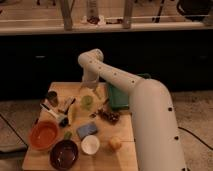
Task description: Place fork in plastic cup
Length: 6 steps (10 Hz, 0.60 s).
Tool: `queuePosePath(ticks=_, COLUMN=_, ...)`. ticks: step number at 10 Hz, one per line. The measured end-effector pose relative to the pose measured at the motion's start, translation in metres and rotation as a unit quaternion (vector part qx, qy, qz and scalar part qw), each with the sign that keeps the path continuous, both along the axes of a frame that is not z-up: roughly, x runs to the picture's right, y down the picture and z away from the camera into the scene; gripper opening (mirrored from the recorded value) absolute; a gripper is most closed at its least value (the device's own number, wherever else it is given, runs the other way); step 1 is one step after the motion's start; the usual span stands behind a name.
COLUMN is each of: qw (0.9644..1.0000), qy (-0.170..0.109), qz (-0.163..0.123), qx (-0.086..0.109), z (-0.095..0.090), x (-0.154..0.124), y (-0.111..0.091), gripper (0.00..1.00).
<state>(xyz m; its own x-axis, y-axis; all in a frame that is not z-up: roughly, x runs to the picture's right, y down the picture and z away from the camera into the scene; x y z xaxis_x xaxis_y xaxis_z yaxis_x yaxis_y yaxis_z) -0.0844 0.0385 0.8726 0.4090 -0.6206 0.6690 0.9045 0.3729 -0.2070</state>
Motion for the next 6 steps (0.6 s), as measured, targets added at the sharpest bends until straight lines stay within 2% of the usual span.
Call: queuePosePath(ticks=6, qw=0.9999, qy=-0.01, qz=0.004, qx=0.002, z=-0.0027, x=0.0003, y=0.0007, gripper=0.8)
